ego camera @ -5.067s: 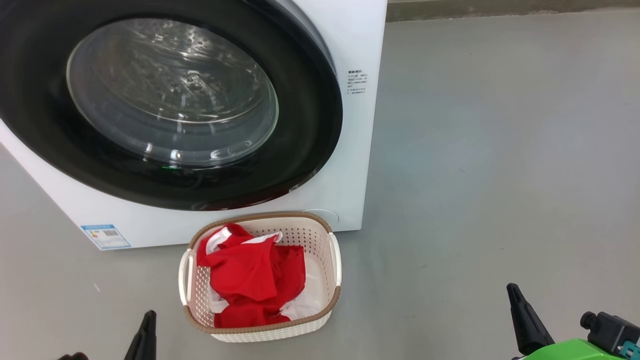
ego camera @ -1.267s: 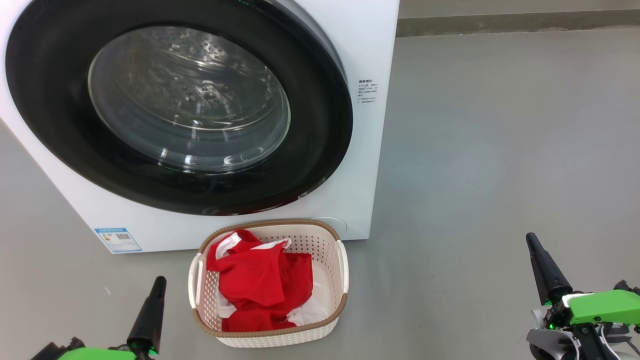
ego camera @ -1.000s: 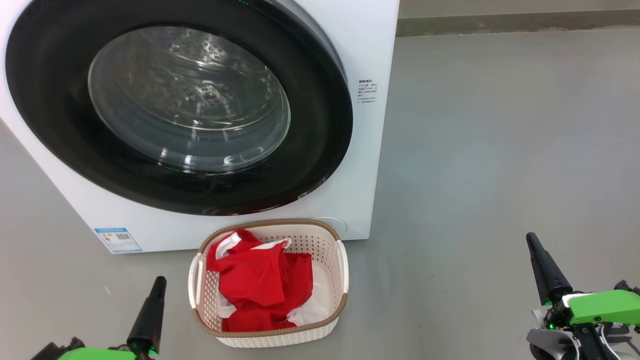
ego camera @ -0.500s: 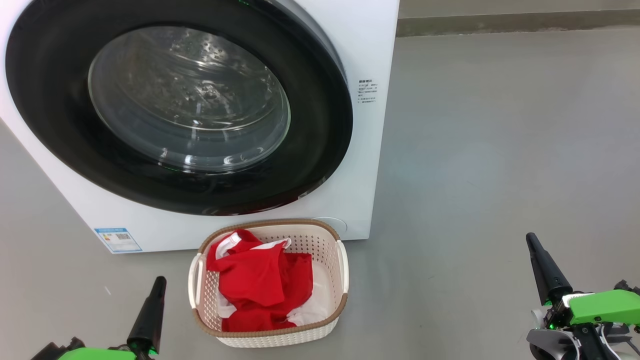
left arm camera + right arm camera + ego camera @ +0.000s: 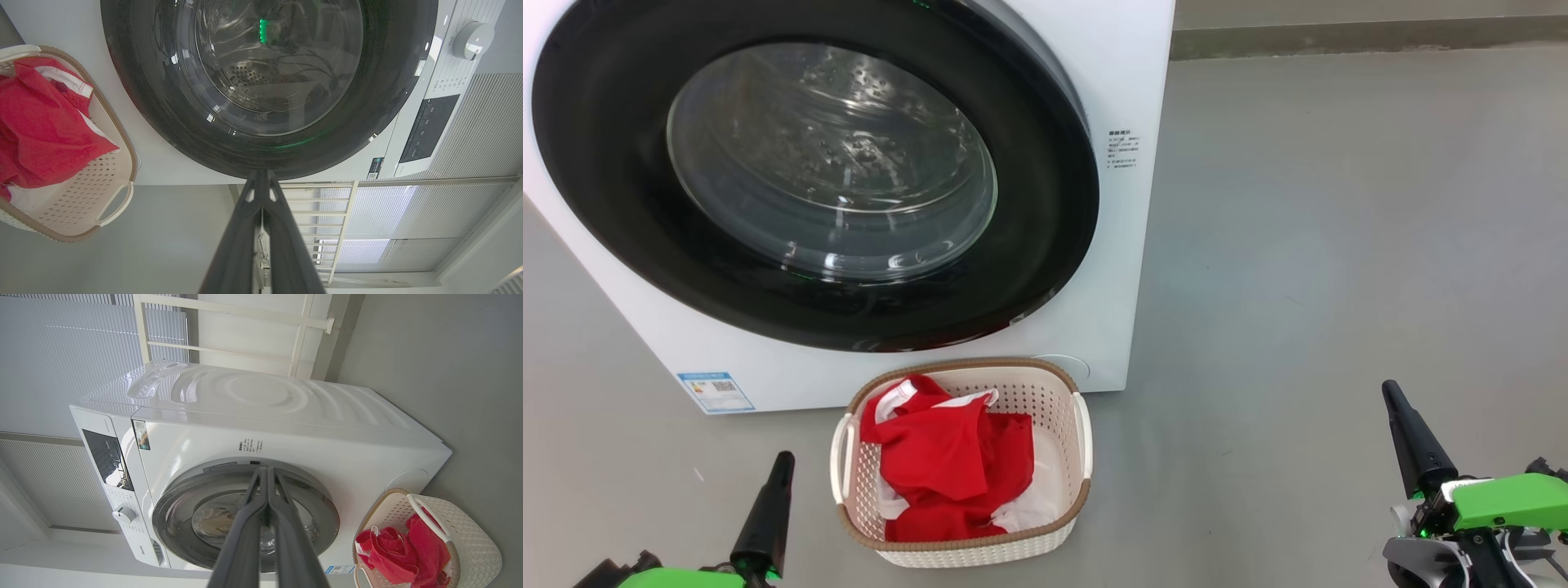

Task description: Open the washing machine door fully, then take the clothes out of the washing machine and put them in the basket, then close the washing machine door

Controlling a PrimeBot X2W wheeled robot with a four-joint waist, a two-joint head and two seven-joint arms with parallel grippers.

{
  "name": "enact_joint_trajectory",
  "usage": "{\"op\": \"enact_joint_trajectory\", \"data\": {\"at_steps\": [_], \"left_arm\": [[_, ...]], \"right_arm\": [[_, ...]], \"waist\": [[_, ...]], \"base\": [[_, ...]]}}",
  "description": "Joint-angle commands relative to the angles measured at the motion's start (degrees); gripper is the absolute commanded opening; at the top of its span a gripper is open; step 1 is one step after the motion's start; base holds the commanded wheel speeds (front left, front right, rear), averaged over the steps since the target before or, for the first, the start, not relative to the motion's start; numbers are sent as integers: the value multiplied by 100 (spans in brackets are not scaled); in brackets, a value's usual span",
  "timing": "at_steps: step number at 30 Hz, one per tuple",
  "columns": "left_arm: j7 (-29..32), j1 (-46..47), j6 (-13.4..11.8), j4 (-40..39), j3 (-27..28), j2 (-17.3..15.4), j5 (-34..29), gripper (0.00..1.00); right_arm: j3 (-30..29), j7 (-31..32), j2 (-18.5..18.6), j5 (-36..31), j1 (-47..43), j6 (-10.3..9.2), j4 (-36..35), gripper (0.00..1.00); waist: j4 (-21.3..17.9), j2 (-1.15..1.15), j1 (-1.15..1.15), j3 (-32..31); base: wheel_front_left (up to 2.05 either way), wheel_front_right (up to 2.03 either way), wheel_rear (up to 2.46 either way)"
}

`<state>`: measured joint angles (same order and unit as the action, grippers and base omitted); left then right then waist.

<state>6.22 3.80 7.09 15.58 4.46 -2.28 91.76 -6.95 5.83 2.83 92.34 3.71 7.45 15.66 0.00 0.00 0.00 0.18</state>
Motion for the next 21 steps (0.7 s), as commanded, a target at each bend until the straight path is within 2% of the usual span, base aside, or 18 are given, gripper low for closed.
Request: {"op": "enact_joint_trajectory", "data": {"at_steps": [1, 21], "left_arm": [[27, 239, 40, -156, 207, -60, 40, 0], [27, 239, 40, -156, 207, -60, 40, 0]], "right_arm": [[83, 33, 37, 16, 243, 3, -166, 0], [72, 43, 29, 7, 244, 3, -165, 0]], "waist": [[0, 0, 0, 0], [0, 0, 0, 0]], "base": [[0, 0, 0], [0, 0, 0]]}}
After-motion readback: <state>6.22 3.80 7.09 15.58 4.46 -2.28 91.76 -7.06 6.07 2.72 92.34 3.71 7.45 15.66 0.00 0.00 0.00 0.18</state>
